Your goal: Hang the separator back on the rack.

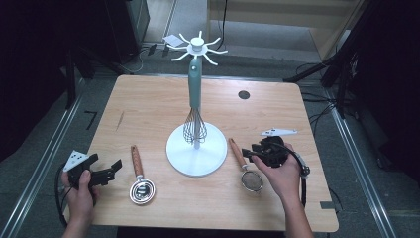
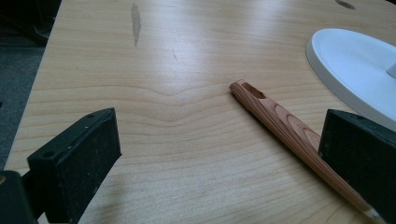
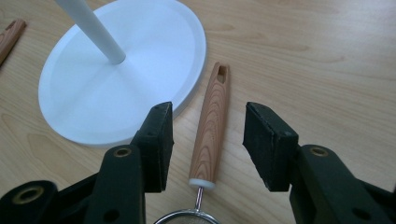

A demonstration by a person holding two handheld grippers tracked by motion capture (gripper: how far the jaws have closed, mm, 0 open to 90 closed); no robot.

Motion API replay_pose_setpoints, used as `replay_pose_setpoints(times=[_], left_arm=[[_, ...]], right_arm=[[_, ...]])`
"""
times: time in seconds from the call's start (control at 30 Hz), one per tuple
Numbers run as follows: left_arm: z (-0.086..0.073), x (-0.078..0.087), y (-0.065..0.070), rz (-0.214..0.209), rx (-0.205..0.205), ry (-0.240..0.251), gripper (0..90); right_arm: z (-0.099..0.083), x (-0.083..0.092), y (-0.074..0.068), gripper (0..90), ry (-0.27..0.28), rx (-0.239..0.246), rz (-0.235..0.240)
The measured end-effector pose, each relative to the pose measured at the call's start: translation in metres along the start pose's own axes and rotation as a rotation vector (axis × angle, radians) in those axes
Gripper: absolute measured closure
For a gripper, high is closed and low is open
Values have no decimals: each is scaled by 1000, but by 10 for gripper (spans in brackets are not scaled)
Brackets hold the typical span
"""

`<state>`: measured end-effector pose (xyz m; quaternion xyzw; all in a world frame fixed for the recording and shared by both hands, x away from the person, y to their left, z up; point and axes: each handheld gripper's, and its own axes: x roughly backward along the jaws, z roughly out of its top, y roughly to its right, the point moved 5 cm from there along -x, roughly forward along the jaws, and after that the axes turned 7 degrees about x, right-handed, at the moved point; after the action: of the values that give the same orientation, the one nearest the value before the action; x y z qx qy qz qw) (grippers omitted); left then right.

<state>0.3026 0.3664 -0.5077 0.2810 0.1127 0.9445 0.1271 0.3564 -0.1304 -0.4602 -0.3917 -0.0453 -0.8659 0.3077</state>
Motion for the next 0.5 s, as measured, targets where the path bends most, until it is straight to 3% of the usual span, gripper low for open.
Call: replay_pose_setpoints(times=[0.23,0.3,0.37,0.5], left_arm=[[0,0,0,0,0,2,0],[0,0,0,0,0,2,0],[0,0,0,0,0,2,0],[0,0,0,0,0,2,0]], right_arm=[[-4,-9,2,568,-91,-41,22],[-5,-12,1,562,-97,-43,27],[-5,-14,0,548,-88,-50,65],[-6,-18,-2,505,-109,-26,51]])
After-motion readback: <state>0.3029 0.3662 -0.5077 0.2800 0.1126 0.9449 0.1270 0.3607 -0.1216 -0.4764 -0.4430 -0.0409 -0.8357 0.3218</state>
